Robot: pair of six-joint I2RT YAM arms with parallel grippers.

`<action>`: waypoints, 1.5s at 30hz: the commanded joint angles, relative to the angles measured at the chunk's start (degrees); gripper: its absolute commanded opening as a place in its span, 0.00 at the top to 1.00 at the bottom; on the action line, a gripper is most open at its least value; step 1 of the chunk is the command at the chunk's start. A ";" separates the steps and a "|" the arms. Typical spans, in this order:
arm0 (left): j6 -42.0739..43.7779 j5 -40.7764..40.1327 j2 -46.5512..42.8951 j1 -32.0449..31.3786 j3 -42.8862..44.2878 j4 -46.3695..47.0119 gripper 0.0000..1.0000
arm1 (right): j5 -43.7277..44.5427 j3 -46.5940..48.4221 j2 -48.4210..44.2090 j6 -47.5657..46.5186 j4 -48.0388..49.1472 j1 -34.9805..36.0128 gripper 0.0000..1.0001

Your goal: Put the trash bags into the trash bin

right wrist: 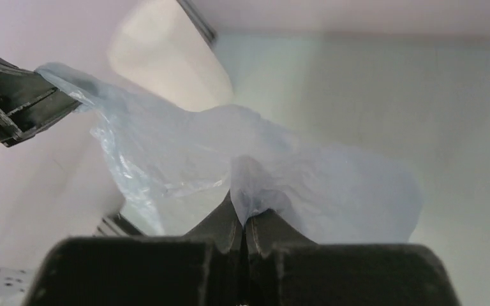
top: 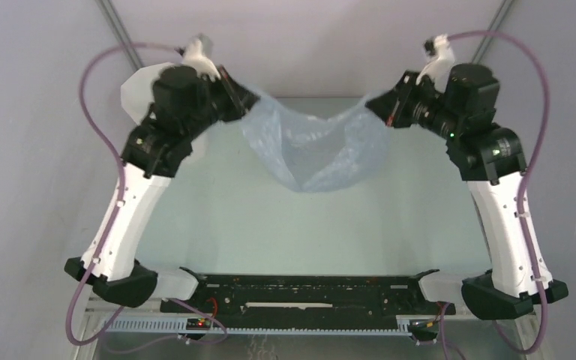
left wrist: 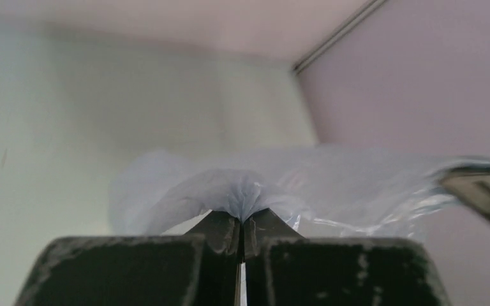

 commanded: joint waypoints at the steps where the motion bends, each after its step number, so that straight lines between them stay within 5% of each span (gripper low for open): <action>1: 8.29 0.16 3.12 -3.33 25.49 -1.86 1.00 | 1.16 17.84 0.64 -3.35 -4.51 1.05 1.00; 4: 12.03 -7.36 -2.88 -6.99 20.28 2.69 1.00 | 5.88 11.69 -7.35 -4.20 2.90 3.45 1.00; 7: 5.94 -13.63 -11.89 -5.88 -5.64 6.89 1.00 | 12.40 -8.95 -17.66 -4.26 12.39 3.72 1.00; 11: -6.16 0.12 -13.69 3.96 -38.62 4.56 1.00 | 8.82 -37.69 -20.09 -1.28 12.40 2.68 1.00; 14: -6.66 4.68 -14.13 2.45 -52.16 5.52 1.00 | -0.06 -48.34 -14.09 1.29 7.42 4.93 1.00; 20: -7.45 -0.45 -23.37 -0.89 -49.10 11.64 1.00 | 4.34 -45.55 -19.22 1.82 9.51 8.06 1.00; 25: -0.91 2.03 -8.29 2.47 -16.60 8.16 1.00 | 4.48 -22.12 -11.03 -2.70 9.18 1.86 1.00; 29: 3.63 3.88 2.21 2.44 14.47 3.70 1.00 | 6.07 9.11 -0.22 -6.86 -1.77 0.62 1.00; 32: 6.12 2.27 2.32 0.98 22.80 5.07 1.00 | 6.28 18.38 -0.79 -7.00 -2.45 0.74 1.00; 35: 6.81 -0.15 -4.94 0.59 9.06 10.13 1.00 | 4.88 6.78 -9.15 -5.36 6.22 0.84 1.00; 38: 2.09 -2.85 -11.95 1.78 -14.57 13.13 1.00 | 6.54 -18.16 -19.47 -3.20 14.64 0.75 1.00; 42: -3.07 2.40 -12.84 3.47 -41.87 12.19 1.00 | 3.15 -39.24 -20.57 -0.37 11.66 0.49 1.00; 45: -4.80 4.73 -13.86 3.29 -50.40 11.84 1.00 | -2.87 -44.62 -17.99 1.64 6.29 0.55 1.00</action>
